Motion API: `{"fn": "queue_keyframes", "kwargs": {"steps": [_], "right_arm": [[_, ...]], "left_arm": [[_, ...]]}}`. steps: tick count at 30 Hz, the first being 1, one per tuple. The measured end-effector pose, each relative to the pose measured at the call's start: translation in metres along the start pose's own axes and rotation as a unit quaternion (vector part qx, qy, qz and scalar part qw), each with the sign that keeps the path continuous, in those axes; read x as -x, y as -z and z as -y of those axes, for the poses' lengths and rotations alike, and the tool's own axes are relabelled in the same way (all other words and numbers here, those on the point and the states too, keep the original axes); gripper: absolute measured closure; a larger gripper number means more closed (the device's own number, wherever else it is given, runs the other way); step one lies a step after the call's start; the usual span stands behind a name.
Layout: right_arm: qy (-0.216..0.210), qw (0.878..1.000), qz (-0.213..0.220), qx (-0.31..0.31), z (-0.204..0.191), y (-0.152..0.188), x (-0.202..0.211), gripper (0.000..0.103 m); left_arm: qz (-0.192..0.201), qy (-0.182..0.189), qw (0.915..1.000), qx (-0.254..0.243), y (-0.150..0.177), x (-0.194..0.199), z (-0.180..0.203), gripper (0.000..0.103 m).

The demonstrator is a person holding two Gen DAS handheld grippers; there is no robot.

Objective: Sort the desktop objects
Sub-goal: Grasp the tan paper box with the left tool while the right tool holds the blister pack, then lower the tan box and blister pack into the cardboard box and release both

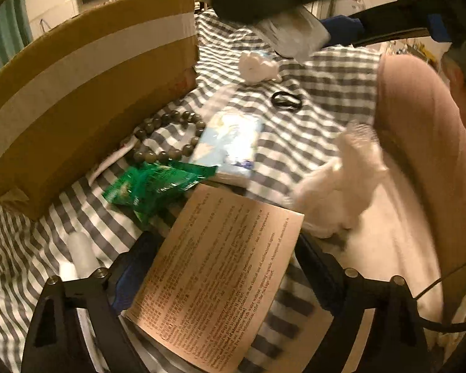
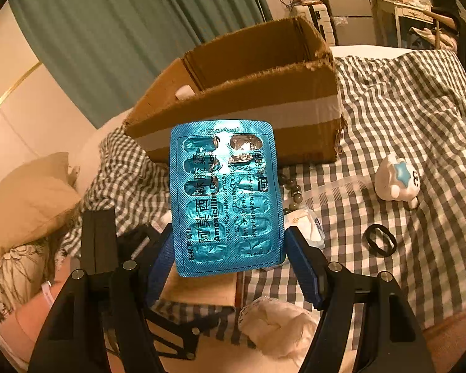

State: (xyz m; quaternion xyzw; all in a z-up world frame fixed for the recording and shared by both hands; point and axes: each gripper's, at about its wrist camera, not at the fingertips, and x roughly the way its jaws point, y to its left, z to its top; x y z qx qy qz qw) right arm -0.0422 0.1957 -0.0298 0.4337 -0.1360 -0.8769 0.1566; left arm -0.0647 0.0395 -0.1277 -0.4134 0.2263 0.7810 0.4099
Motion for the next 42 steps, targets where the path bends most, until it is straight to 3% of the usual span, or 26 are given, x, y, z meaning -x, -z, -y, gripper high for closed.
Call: {"fn": "queue_keyframes", "kwargs": {"steps": [5,10,19,26,29,34,40,42], "right_arm": [[-0.007,1.0,0.014,0.011,-0.007,0.001,0.018,0.034],[-0.009,0.999,0.031,0.024,-0.014,0.003,0.037,0.034],[-0.003,0.996,0.072,0.046,-0.023,-0.012,0.069,0.034],[-0.006,0.993,0.096,0.065,-0.026,-0.036,0.079,0.034],[-0.016,0.992,0.104,0.067,-0.025,-0.052,0.08,0.034],[-0.016,0.99,0.123,0.074,-0.025,-0.088,0.072,0.034],[0.0,0.99,0.122,0.067,-0.014,-0.134,0.031,0.034],[0.009,0.991,0.118,0.061,-0.008,-0.146,0.012,0.034]], "left_arm": [[0.011,-0.019,0.9993,0.03,0.008,0.013,0.006,0.014],[0.06,-0.05,0.9936,0.081,0.0,0.032,0.009,0.018],[0.153,-0.083,0.9668,0.187,-0.024,0.082,0.0,0.02],[0.201,-0.143,0.9469,0.206,-0.06,0.129,-0.019,0.02],[0.22,-0.184,0.933,0.218,-0.077,0.148,-0.034,0.02],[0.267,-0.228,0.8971,0.268,-0.1,0.167,-0.067,0.02],[0.267,-0.283,0.8668,0.312,-0.133,0.142,-0.118,0.02],[0.265,-0.274,0.8595,0.34,-0.141,0.13,-0.139,0.02]]}}
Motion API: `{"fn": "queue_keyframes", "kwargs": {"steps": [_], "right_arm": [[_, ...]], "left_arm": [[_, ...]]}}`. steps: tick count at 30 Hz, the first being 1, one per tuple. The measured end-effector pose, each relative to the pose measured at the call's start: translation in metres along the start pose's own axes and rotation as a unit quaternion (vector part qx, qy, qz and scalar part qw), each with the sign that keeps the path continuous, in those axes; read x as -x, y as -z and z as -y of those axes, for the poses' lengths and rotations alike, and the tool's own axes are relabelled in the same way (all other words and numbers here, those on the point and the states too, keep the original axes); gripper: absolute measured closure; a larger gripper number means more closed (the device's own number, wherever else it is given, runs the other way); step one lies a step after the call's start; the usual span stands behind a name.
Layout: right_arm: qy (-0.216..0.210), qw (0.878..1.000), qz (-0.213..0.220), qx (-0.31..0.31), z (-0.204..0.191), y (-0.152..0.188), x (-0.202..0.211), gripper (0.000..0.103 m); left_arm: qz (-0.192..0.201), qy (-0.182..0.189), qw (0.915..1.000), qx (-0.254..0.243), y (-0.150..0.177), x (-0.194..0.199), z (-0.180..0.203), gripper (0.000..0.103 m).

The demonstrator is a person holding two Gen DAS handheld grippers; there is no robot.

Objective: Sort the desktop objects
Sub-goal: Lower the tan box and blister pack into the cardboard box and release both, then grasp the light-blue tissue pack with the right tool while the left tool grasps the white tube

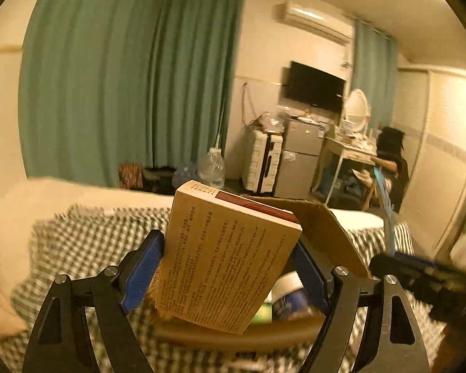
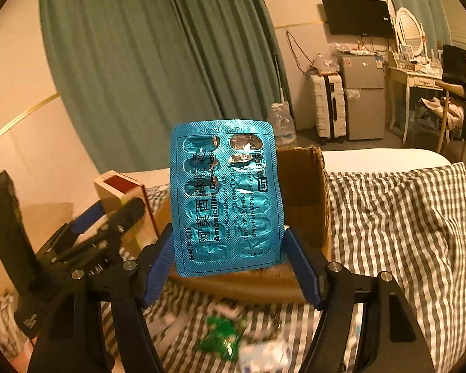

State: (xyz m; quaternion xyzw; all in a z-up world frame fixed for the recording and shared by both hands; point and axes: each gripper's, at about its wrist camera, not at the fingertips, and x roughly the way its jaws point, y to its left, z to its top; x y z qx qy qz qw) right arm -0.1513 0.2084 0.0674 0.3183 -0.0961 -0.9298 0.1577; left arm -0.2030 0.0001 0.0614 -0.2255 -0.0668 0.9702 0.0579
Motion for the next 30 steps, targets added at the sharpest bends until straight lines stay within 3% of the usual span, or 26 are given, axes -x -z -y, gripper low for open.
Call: {"fn": "queue_keyframes", "kwargs": {"steps": [3,6,7,8,9,14,21,26,30], "right_arm": [[0.009,1.0,-0.008,-0.013,0.016,-0.007,-0.031,0.034],[0.009,0.999,-0.007,-0.03,0.03,-0.007,-0.048,0.032],[0.01,0.999,-0.003,-0.036,0.035,-0.007,-0.05,0.028],[0.008,0.999,0.003,-0.039,0.035,-0.006,-0.048,0.017],[0.004,0.999,0.009,-0.042,0.036,-0.006,-0.046,0.014],[0.012,0.999,0.019,-0.044,0.041,0.0,-0.029,0.014],[0.024,0.999,0.036,-0.012,0.023,0.007,0.032,0.014],[0.014,0.999,0.036,0.006,0.007,0.03,0.074,0.014],[0.011,1.0,0.023,0.008,-0.001,0.057,0.086,0.014]], "left_arm": [[-0.017,-0.003,0.9992,0.035,-0.003,-0.034,-0.006,0.02],[-0.022,0.005,0.9993,0.029,0.002,-0.052,-0.004,0.018],[-0.025,0.01,0.9994,0.021,0.005,-0.055,-0.002,0.016],[-0.026,0.012,0.9995,0.013,0.008,-0.055,0.0,0.007],[-0.024,0.006,0.9997,0.002,0.01,-0.055,0.002,0.0],[-0.021,-0.011,0.9988,-0.042,0.018,-0.033,0.012,0.0],[-0.024,-0.013,0.997,-0.073,0.022,0.032,0.019,0.0],[-0.033,-0.028,0.9959,-0.08,0.035,0.075,0.014,0.0],[-0.059,-0.047,0.9941,-0.078,0.064,0.098,0.006,0.0]]}}
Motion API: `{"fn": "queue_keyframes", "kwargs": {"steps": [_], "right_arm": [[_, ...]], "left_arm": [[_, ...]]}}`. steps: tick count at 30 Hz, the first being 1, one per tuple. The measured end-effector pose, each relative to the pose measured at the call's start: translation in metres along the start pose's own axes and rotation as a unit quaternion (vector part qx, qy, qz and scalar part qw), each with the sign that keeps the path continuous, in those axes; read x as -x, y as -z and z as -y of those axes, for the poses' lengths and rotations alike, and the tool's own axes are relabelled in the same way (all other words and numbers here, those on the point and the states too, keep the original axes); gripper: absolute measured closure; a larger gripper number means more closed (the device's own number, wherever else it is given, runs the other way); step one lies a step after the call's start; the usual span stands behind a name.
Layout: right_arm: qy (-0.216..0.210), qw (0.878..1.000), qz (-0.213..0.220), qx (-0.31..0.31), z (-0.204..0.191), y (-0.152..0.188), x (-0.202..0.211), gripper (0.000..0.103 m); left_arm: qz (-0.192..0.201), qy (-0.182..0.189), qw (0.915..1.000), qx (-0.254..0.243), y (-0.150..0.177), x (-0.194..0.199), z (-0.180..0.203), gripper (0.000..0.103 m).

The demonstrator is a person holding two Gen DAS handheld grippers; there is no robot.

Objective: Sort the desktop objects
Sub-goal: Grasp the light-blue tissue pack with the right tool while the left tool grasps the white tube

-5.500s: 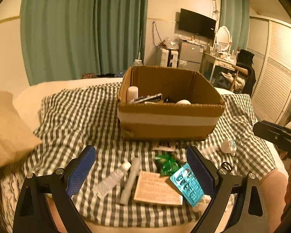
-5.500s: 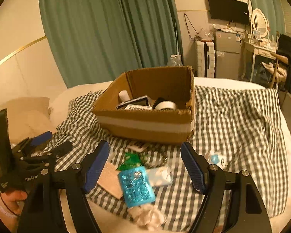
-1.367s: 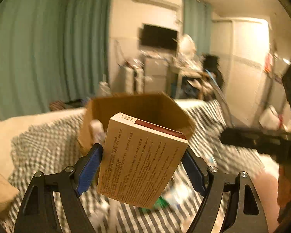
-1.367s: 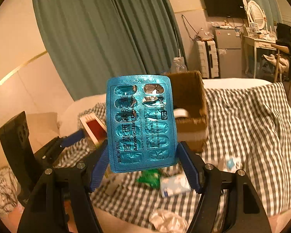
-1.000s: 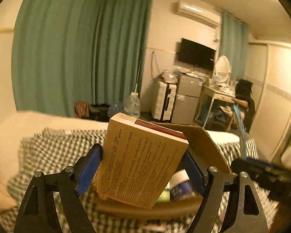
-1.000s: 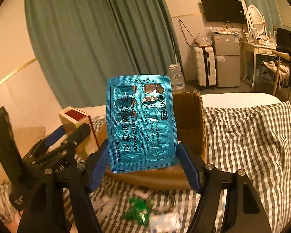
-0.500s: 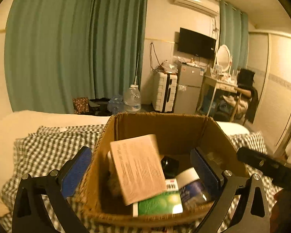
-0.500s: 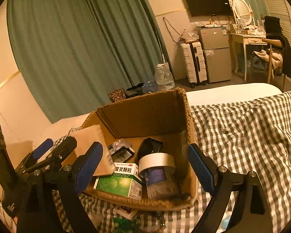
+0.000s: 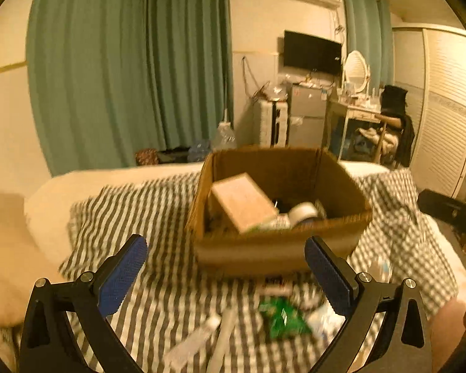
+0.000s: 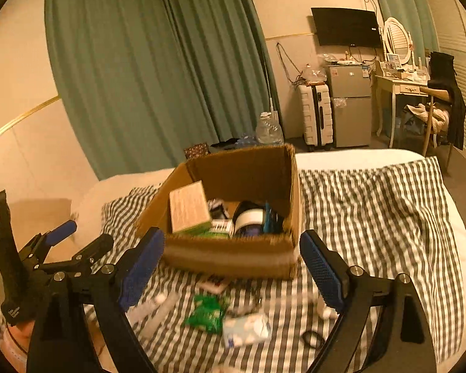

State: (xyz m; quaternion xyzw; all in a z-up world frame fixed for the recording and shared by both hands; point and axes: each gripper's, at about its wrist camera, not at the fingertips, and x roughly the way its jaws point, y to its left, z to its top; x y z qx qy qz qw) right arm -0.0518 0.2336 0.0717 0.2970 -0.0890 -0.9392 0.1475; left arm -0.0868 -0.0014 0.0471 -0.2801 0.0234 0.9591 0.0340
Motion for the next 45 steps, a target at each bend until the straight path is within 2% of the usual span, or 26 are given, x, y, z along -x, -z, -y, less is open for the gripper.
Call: {"fn": "queue_keyframes", "kwargs": {"steps": [5,9,11,15,19,22,25,29,30,32,33,34,37,39,45], "right_arm": [[-0.024,0.998,-0.051,-0.041,0.004,0.034,-0.02,0.014],[-0.012,0.995,-0.098,-0.031,0.005,0.068,-0.053,0.014],[0.009,0.993,-0.12,-0.004,0.005,0.088,-0.073,0.014],[0.031,0.986,-0.158,0.036,0.009,0.118,-0.1,0.014],[0.044,0.979,-0.19,0.052,0.017,0.129,-0.12,0.014],[0.05,0.976,-0.206,0.055,0.02,0.135,-0.13,0.014],[0.054,0.971,-0.221,0.066,0.021,0.141,-0.139,0.014],[0.064,0.965,-0.239,0.086,0.019,0.148,-0.151,0.014],[0.066,0.965,-0.239,0.087,0.019,0.149,-0.152,0.014],[0.069,0.965,-0.237,0.09,0.02,0.149,-0.152,0.015],[0.066,0.966,-0.235,0.088,0.021,0.148,-0.15,0.027],[0.065,0.966,-0.235,0.083,0.022,0.148,-0.148,0.03],[0.063,0.968,-0.233,0.071,0.027,0.149,-0.143,0.03],[0.066,0.969,-0.23,0.065,0.031,0.15,-0.138,0.03],[0.063,0.972,-0.221,0.051,0.033,0.147,-0.116,0.03]], "left_arm": [[-0.053,0.01,0.9975,0.045,0.051,-0.016,-0.005,0.0],[-0.096,0.014,0.9927,0.071,0.094,-0.048,-0.002,0.0],[-0.106,0.019,0.9917,0.07,0.113,-0.062,0.002,0.0],[-0.135,0.002,0.9902,0.035,0.148,-0.086,0.007,0.0],[-0.15,-0.003,0.9881,0.034,0.161,-0.1,0.001,0.0],[-0.157,-0.023,0.9863,0.046,0.168,-0.11,-0.007,0.002],[-0.149,-0.025,0.9879,0.035,0.169,-0.112,-0.003,0.005],[-0.145,-0.024,0.9891,-0.004,0.17,-0.112,0.009,0.025],[-0.152,-0.009,0.9883,-0.004,0.171,-0.113,0.01,0.046],[-0.164,0.012,0.9863,0.013,0.171,-0.116,0.009,0.053],[-0.161,0.021,0.9865,0.022,0.17,-0.114,0.007,0.062],[-0.161,0.033,0.9859,0.033,0.169,-0.113,0.004,0.066],[-0.164,0.036,0.9847,0.048,0.169,-0.113,-0.001,0.072],[-0.164,0.033,0.9849,0.046,0.17,-0.112,-0.002,0.08],[-0.158,0.028,0.9863,0.039,0.168,-0.104,-0.005,0.086]]}}
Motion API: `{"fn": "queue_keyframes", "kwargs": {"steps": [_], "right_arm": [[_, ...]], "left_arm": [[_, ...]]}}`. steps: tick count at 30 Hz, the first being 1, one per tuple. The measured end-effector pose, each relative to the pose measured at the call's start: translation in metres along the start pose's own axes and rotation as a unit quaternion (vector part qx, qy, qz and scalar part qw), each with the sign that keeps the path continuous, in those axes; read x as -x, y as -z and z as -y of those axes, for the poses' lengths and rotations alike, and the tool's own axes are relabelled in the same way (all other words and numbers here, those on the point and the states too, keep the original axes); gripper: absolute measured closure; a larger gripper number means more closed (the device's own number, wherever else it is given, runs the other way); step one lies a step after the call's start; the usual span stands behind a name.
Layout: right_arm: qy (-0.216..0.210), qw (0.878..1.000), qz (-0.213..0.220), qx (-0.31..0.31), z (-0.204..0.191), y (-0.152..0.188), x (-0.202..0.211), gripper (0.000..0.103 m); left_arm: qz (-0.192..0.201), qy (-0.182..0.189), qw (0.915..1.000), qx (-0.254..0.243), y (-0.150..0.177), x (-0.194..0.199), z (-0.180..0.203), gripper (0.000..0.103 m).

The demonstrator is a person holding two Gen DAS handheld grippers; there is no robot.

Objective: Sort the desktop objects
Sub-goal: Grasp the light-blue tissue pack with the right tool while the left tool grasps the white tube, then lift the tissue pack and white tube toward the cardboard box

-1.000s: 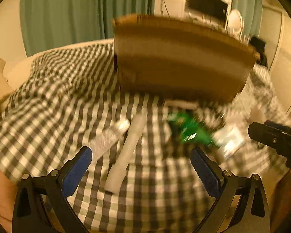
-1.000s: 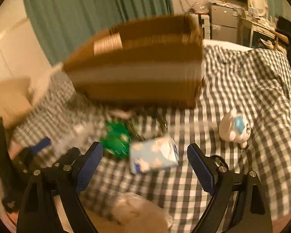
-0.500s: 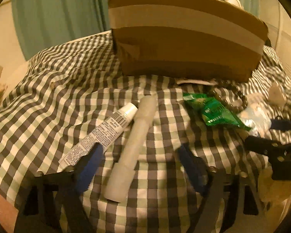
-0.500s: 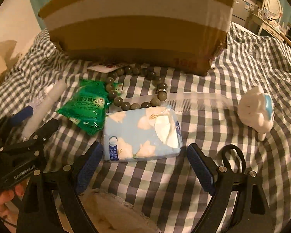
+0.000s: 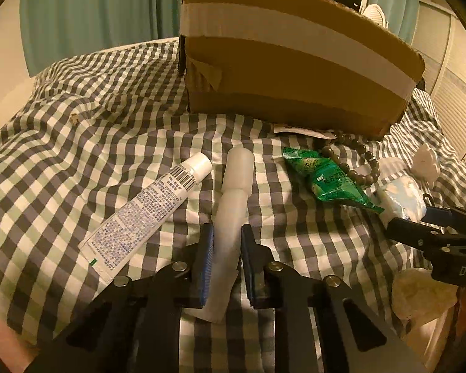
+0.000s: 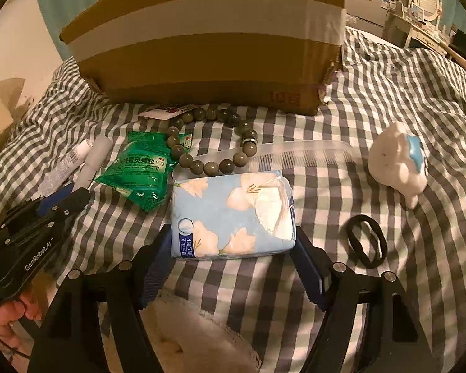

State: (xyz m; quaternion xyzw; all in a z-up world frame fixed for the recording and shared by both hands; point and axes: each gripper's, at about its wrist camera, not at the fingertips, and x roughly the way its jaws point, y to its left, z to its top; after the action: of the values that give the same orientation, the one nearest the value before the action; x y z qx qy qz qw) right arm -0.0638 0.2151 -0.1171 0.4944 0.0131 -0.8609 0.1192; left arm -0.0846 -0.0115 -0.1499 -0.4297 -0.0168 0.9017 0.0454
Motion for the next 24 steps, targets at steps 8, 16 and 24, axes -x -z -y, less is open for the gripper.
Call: {"fn": "queue_keyframes", "kwargs": {"steps": [8,16,24], "right_arm": [[-0.007,1.0,0.025,-0.007,-0.001,0.0,0.023,0.03],[-0.023,0.998,0.059,-0.022,-0.006,-0.002,0.047,0.03],[-0.036,0.996,0.08,-0.022,-0.01,-0.005,0.064,0.03]], "left_arm": [[0.012,0.014,0.9998,0.005,-0.001,0.022,-0.01,0.092],[0.056,0.011,0.9983,-0.014,-0.008,0.054,0.009,0.092],[0.086,0.005,0.9957,-0.035,-0.016,0.073,0.027,0.092]]}}
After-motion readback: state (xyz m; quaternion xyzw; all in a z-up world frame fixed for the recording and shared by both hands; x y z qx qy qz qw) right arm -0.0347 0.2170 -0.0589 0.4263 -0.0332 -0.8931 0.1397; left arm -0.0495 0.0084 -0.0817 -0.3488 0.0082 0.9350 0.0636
